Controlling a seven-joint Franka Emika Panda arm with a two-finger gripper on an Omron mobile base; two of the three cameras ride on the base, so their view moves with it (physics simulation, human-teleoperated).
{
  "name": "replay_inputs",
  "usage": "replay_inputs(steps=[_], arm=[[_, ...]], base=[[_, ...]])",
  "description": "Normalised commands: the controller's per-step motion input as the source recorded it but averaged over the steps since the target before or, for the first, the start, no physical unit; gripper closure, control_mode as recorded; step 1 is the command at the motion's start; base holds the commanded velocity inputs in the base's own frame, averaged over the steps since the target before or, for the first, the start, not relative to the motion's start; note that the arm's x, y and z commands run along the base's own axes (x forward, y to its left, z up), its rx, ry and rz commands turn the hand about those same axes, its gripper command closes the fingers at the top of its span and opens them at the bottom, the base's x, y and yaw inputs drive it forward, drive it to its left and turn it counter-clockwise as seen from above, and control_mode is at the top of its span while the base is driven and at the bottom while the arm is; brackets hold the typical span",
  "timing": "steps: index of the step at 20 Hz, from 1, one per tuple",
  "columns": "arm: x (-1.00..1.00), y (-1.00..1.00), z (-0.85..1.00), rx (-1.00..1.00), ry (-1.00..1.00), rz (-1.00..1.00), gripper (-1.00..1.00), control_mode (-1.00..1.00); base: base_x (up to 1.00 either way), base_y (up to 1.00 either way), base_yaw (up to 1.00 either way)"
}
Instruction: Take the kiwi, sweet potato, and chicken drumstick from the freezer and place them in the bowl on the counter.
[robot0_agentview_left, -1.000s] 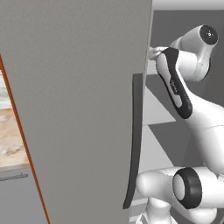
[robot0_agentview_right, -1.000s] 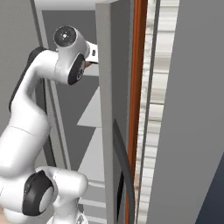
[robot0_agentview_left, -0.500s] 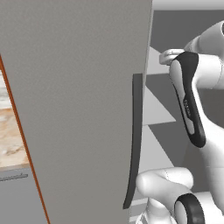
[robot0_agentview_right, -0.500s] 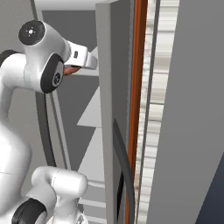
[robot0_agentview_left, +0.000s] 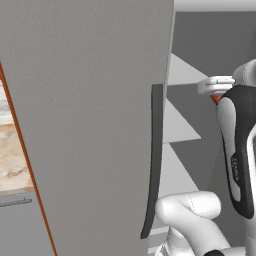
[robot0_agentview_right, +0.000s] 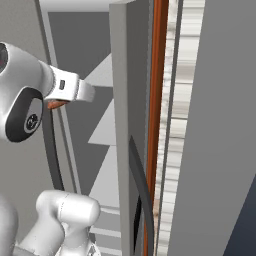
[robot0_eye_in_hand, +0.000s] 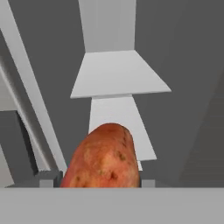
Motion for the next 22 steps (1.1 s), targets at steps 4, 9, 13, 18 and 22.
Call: replay_inputs(steps=[4, 9, 13, 18, 22], arm=[[-0.94, 0.64, -0.28, -0.05, 0.04, 0.00, 1.00, -1.00], [-0.15, 0.01, -0.12, 0.03, 0.04, 0.06, 1.00, -1.00], [0.00, -0.02, -0.15, 0.05, 0.09, 0.03, 1.00, -1.00], [0.00, 0.01, -0.17, 0.00, 0.12, 0.00, 1.00, -1.00], [0.00, 0.10, -0.24, 0.00, 0.06, 0.00, 1.00, -1.00]], base=[[0.00, 0.00, 0.00], [0.00, 0.00, 0.00], [0.00, 0.00, 0.00], [0.00, 0.00, 0.00], [0.00, 0.00, 0.00]])
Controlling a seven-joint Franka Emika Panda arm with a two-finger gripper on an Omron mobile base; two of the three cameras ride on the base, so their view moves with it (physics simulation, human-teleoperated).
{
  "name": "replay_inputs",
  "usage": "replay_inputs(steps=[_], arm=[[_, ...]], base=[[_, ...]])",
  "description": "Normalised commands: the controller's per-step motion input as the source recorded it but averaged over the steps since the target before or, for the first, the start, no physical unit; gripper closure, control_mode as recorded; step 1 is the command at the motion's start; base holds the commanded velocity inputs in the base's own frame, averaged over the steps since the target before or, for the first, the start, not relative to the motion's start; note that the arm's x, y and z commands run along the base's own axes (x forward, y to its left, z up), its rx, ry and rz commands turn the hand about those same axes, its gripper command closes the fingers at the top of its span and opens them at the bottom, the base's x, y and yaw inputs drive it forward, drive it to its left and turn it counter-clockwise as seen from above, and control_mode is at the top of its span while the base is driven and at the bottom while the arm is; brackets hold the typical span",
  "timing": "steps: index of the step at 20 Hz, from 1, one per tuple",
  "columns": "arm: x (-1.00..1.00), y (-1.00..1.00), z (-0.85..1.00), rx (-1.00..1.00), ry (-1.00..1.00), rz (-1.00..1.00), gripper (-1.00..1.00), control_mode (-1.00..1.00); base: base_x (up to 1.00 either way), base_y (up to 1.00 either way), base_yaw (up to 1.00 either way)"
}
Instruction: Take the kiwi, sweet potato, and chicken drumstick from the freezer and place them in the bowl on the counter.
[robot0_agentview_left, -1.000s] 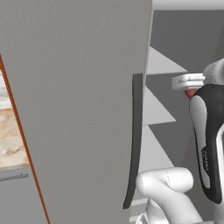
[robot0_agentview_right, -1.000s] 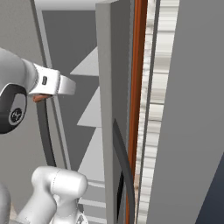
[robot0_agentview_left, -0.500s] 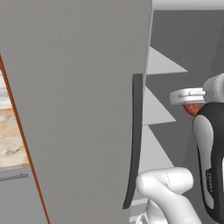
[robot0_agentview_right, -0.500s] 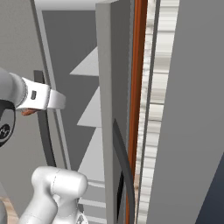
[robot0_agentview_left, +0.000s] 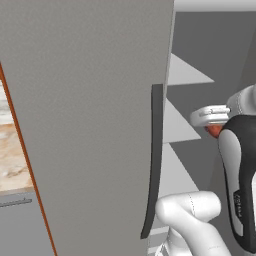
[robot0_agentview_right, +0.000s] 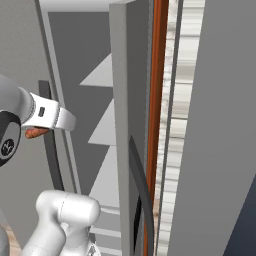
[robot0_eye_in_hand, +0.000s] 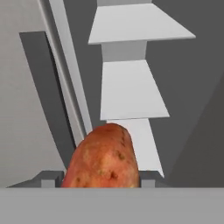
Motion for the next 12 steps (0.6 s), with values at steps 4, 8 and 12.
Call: replay_inputs(steps=[4, 8, 12], arm=[[0.00, 0.06, -0.23, 0.00, 0.07, 0.00, 1.00, -1.00], [0.00, 0.01, -0.07, 0.00, 0.01, 0.00, 1.00, 1.00], [0.00, 0.00, 0.00, 0.00, 0.00, 0.00, 1.00, 1.00]], base=[[0.00, 0.00, 0.00], [-0.09, 0.00, 0.00], [-0.63, 0.22, 0.00]])
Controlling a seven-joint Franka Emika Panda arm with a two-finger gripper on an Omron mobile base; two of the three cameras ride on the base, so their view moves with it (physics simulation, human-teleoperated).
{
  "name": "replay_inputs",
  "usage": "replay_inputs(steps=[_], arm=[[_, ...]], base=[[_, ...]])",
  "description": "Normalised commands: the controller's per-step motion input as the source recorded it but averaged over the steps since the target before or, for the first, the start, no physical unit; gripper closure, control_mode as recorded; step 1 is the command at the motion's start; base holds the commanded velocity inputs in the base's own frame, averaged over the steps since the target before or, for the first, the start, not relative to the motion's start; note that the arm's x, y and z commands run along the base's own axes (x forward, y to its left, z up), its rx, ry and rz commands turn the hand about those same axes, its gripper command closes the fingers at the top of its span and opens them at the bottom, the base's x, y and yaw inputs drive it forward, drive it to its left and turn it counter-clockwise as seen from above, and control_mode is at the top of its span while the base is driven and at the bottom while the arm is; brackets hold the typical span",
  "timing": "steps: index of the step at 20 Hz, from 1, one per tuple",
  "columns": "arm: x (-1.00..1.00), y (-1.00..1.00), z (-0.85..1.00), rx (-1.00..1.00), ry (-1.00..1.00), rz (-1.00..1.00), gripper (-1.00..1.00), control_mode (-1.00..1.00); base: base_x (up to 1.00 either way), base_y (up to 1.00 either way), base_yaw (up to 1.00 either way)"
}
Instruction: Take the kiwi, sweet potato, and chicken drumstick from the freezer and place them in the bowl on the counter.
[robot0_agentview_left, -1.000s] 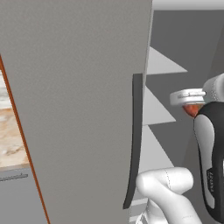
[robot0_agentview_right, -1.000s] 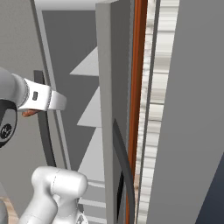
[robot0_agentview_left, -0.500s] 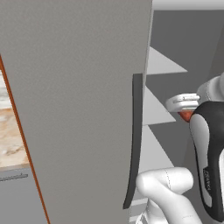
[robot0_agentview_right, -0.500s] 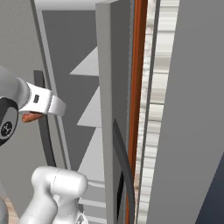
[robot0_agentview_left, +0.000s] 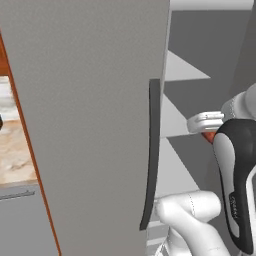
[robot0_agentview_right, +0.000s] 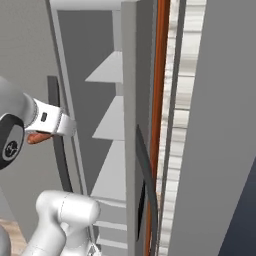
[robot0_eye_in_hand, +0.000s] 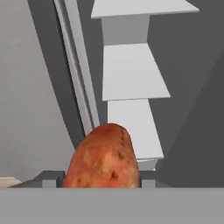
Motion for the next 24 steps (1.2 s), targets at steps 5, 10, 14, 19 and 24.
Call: replay_inputs(steps=[5, 10, 14, 19, 24], arm=[[0.00, 0.00, 0.00, 0.00, 0.00, 0.00, 1.00, 1.00], [0.00, 0.00, 0.00, 0.00, 0.00, 0.00, 1.00, 1.00], [0.00, 0.00, 0.00, 0.00, 0.00, 0.00, 1.00, 1.00], [0.00, 0.00, 0.00, 0.00, 0.00, 0.00, 1.00, 1.00], [0.00, 0.00, 0.00, 0.00, 0.00, 0.00, 1.00, 1.00]], base=[[-0.66, 0.85, 0.00], [-0.05, 1.00, 0.00], [0.00, 1.00, 0.00], [0.02, 1.00, 0.00], [0.16, 1.00, 0.00]])
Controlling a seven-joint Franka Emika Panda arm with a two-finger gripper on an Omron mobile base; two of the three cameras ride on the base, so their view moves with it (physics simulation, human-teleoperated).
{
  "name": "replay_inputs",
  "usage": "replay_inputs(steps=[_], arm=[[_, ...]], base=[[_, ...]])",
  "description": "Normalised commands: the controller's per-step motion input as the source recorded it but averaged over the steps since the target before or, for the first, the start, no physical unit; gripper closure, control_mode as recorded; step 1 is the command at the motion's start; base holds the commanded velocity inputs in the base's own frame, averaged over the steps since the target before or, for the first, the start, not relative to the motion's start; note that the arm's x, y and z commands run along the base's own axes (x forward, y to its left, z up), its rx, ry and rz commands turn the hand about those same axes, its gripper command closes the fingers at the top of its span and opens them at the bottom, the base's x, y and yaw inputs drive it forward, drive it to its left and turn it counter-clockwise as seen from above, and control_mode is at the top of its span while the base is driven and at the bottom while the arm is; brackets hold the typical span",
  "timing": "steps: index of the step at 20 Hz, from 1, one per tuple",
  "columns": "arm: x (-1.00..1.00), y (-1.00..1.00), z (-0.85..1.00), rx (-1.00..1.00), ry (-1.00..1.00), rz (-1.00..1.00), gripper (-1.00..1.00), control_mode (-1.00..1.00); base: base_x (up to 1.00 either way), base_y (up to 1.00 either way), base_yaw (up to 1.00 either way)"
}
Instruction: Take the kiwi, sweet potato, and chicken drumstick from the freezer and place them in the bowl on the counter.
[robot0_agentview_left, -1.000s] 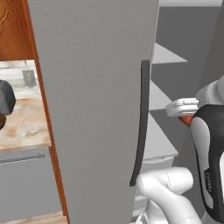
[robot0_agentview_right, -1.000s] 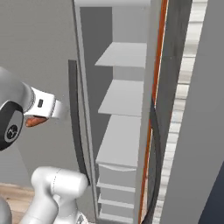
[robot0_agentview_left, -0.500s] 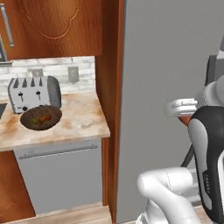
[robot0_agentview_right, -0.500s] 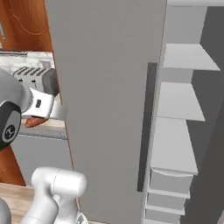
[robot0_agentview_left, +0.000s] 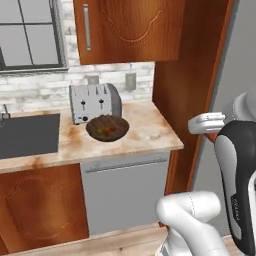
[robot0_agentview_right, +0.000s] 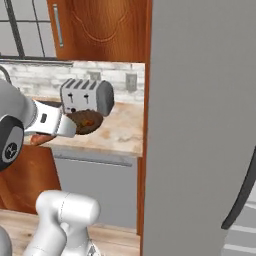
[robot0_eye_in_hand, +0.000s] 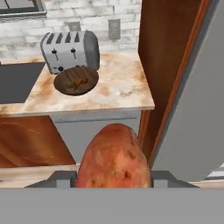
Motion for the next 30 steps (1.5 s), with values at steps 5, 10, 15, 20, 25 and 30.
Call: replay_inputs(steps=[5, 10, 15, 20, 25, 30], arm=[[0.00, 0.00, 0.00, 0.00, 0.00, 0.00, 1.00, 1.00], [0.00, 0.00, 0.00, 0.00, 0.00, 0.00, 1.00, 1.00], [0.00, 0.00, 0.00, 0.00, 0.00, 0.00, 1.00, 1.00], [0.00, 0.00, 0.00, 0.00, 0.00, 0.00, 1.00, 1.00], [0.00, 0.00, 0.00, 0.00, 0.00, 0.00, 1.00, 1.00], [0.03, 0.00, -0.09, 0.00, 0.01, 0.00, 1.00, -1.00]], base=[[0.72, 0.86, 0.00], [0.71, 0.35, 0.01], [0.46, -0.03, 0.00], [0.49, -0.14, 0.00], [0.46, -0.09, 0.00], [0.25, -0.02, 0.00]])
